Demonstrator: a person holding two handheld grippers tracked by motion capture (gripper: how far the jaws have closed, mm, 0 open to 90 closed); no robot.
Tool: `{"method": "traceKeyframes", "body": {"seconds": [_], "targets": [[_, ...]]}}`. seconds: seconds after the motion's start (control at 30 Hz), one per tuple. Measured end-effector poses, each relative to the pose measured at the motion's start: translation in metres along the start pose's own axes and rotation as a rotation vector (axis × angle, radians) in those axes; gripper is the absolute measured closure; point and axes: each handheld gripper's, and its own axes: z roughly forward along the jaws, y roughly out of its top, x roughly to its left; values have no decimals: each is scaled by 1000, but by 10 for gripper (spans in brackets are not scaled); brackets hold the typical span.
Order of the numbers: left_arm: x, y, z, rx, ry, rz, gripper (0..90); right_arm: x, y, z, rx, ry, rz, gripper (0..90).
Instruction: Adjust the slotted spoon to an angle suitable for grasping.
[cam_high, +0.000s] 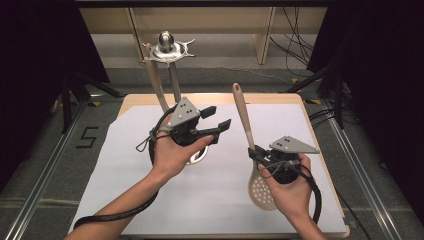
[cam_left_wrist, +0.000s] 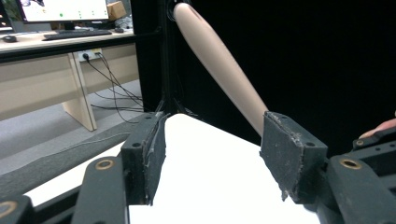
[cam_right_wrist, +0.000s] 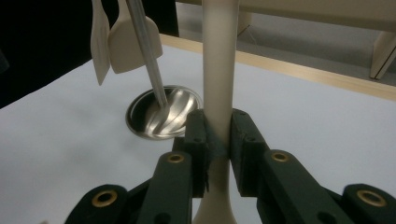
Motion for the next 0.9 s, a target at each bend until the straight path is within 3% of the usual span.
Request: {"method": "traceKeyframes", "body": {"seconds": [0.13, 0.17, 0.2, 0.27, 0.33, 0.37, 0.4, 0.53, 0.6, 0.63, 0.73, 0.77, 0.83, 0.9], "targets": [[-3, 2, 4, -6, -14, -32, 397, 8, 1, -2, 13, 9, 26, 793], [-3, 3, 5, -7, -16, -34, 396, 8, 1, -1, 6, 17, -1, 793], [-6, 3, 5, -6, -16, -71, 396, 9, 1, 0, -9, 19, -7, 793], [-7, 3, 6, -12, -20, -71, 395, 9, 2, -1, 1, 12, -22, 793], [-6, 4, 7, -20, -32, -55, 394, 13, 2, 0, -4, 29, 6, 793], [-10, 4, 8, -21, -40, -104, 394, 13, 2, 0, -12, 26, -32, 793], [-10, 4, 8, -21, -44, -112, 394, 14, 2, 1, -11, 32, -26, 793], [-6, 4, 11, -21, -45, -67, 401, 16, 2, 1, -9, 31, -34, 793], [-6, 4, 11, -20, -49, -73, 412, 20, 2, 0, 0, 37, -5, 793], [-10, 4, 11, -20, -54, -126, 421, 20, 1, 1, -12, 41, -17, 793], [-11, 4, 12, -21, -58, -129, 460, 20, 2, 3, -25, 51, -60, 793], [-11, 4, 12, -22, -60, -128, 478, 21, 2, 2, -18, 52, -50, 793], [-12, 4, 12, -29, -62, -127, 519, 21, 2, 3, -40, 55, -85, 792], [-12, 5, 11, -35, -63, -120, 559, 23, 1, 4, -49, 56, -91, 792]]}}
